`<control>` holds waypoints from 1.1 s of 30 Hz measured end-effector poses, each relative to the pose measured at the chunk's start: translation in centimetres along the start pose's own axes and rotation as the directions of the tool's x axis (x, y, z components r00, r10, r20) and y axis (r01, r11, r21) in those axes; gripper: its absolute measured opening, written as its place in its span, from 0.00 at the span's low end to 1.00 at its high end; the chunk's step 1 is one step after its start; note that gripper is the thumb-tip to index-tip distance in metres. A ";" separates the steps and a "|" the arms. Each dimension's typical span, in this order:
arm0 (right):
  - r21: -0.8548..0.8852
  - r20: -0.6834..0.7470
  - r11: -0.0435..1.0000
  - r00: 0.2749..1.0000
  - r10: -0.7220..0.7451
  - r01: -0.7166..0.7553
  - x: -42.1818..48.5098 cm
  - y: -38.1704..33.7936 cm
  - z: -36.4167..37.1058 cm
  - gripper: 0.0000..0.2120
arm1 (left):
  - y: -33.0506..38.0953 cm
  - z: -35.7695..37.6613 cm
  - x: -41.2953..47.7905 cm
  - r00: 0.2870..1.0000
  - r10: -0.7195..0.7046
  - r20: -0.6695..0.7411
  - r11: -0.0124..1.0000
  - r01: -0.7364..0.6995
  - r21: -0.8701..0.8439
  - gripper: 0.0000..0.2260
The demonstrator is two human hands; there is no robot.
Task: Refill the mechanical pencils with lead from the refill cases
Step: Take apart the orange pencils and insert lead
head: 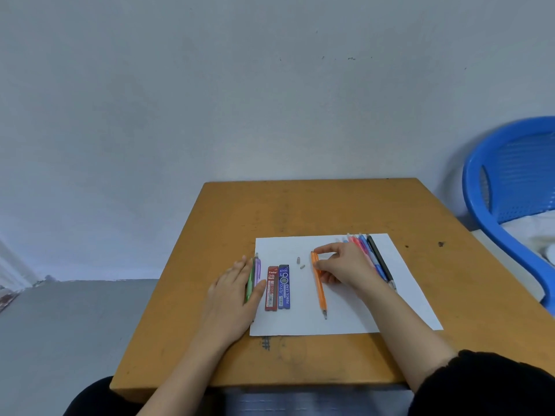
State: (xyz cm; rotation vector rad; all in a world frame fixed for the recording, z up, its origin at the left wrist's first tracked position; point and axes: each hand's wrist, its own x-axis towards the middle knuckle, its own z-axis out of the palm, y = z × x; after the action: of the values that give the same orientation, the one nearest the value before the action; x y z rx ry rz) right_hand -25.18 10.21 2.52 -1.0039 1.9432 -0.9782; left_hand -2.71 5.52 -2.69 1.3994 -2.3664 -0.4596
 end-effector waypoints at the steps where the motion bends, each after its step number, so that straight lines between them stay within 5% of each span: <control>1: -0.006 -0.004 1.000 1.000 -0.005 0.005 0.0 0.1 0.1 0.13 | 0.0 0.1 0.0 1.000 0.003 0.002 1.000 -0.003 -0.001 0.27; 13: -0.101 -0.183 0.983 0.969 -0.167 0.150 0.2 2.3 1.3 0.12 | -0.3 0.1 0.0 0.999 0.017 -0.033 0.994 -0.021 -0.108 0.31; 23: -0.132 -0.157 0.975 0.967 -0.199 0.180 0.3 2.7 1.3 0.11 | -0.2 0.0 0.0 0.999 0.008 -0.048 0.992 -0.013 -0.122 0.24; 33: -0.078 -0.202 0.975 0.954 -0.221 0.209 0.0 1.2 0.1 0.09 | -0.2 -0.1 -0.1 0.998 -0.009 -0.059 0.988 0.000 -0.155 0.28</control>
State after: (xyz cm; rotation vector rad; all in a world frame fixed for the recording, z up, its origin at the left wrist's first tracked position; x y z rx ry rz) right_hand -25.44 10.67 1.50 -1.2062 2.0734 -1.1985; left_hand -2.52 5.49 -2.73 1.3294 -2.2294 -0.5815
